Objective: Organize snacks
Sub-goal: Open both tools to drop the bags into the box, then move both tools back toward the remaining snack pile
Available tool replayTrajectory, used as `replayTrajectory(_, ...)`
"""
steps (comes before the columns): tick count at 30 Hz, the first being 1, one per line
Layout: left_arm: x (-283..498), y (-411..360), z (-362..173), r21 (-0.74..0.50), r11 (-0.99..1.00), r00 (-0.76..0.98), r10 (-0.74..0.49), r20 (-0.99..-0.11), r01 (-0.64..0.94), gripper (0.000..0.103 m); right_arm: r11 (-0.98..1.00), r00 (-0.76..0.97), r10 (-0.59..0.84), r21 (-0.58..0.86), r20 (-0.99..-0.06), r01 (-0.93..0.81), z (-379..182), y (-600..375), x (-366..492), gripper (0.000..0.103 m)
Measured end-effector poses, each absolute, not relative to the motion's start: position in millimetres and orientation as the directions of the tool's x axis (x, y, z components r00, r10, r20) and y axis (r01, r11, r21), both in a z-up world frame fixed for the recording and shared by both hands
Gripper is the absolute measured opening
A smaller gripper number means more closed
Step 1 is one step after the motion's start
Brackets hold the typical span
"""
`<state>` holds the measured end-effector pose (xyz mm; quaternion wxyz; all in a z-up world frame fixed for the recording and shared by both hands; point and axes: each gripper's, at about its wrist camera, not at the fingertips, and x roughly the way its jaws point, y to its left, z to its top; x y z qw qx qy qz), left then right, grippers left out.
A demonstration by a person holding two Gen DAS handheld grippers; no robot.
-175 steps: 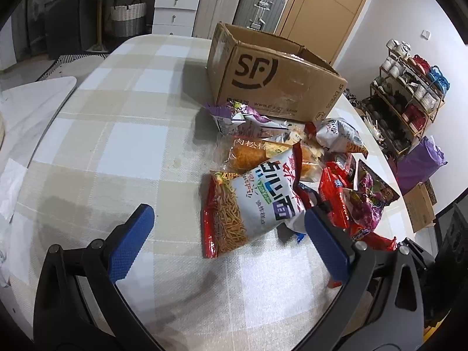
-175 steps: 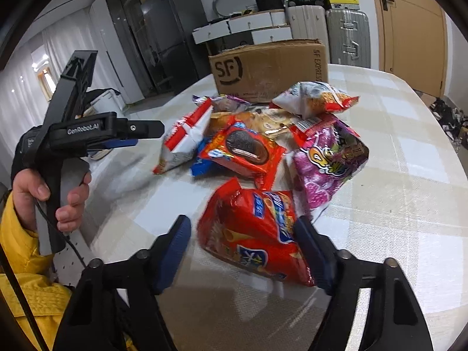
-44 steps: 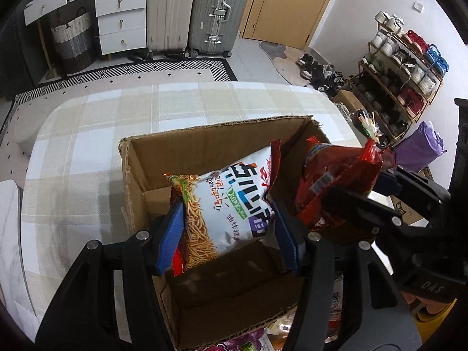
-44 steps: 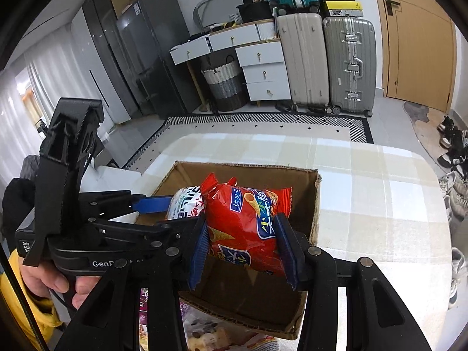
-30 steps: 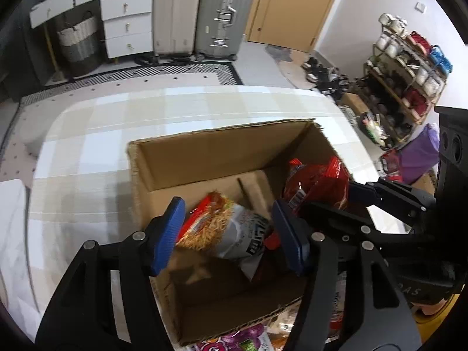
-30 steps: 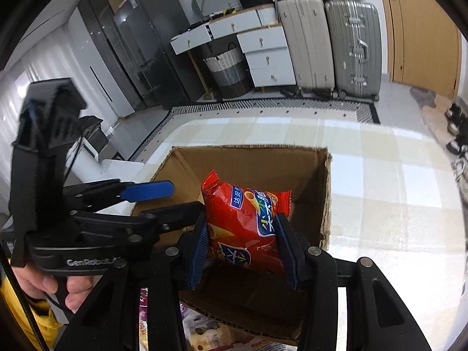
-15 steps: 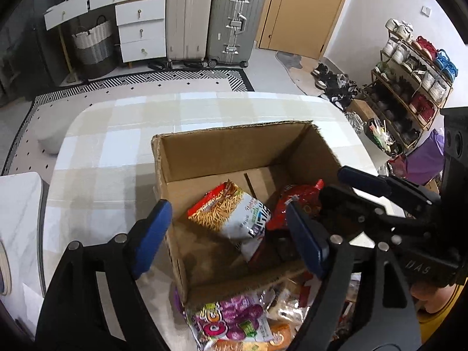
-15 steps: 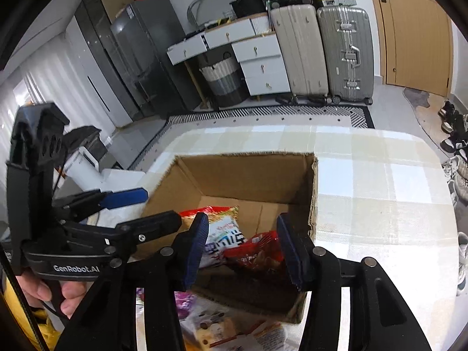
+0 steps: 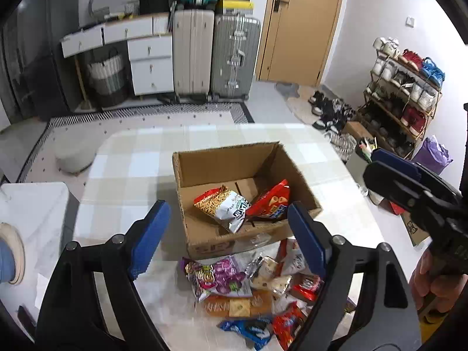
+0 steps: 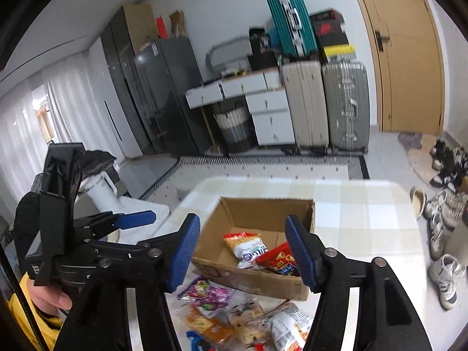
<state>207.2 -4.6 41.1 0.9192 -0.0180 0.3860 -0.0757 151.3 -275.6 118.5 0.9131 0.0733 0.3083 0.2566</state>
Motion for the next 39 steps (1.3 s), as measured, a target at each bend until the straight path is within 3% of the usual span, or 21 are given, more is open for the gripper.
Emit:
replayTrajectory(5,153.9,-0.4,76.8,-0.090,0.989,0.746,-0.150,-0.648,0.120,0.086,0.850,0.718,0.526,0.278,-0.455,-0.447,152.2,-278.5,100.2,0.075)
replayTrajectory(9,101.1,-0.5,101.9,-0.082,0.990,0.800,-0.142,-0.583,0.115,0.102,0.849,0.753,0.528,0.252,-0.392,-0.464,175.8,-280.7,51.8,0.088)
replayTrajectory(18,-7.6,7.5,138.9,-0.049,0.993,0.894,-0.117,-0.433,0.107,0.102,0.848,0.819,0.529,0.170,-0.222,-0.502,205.4,-285.3,-52.4,0.102)
replayTrajectory(23,-53.2,18.2,138.1,-0.032,0.996,0.927,-0.086,-0.365,0.080,0.102,0.850,0.835,0.523,0.178,-0.169,-0.496,198.6,-291.1,-94.9,0.102)
replayTrajectory(33,-61.9,29.5,56.5,-0.023,0.998,0.897,-0.068,-0.437,0.065,0.102,0.874,0.849,0.485,0.161,-0.210,-0.459,133.2,-297.7,-112.9,0.103)
replayTrajectory(39,-35.8,28.0,5.6,-0.055,0.996,0.862,-0.082,-0.500,0.063,0.102,0.873,0.839,0.481,0.229,-0.254,-0.431,85.2,-306.3,-108.7,0.102)
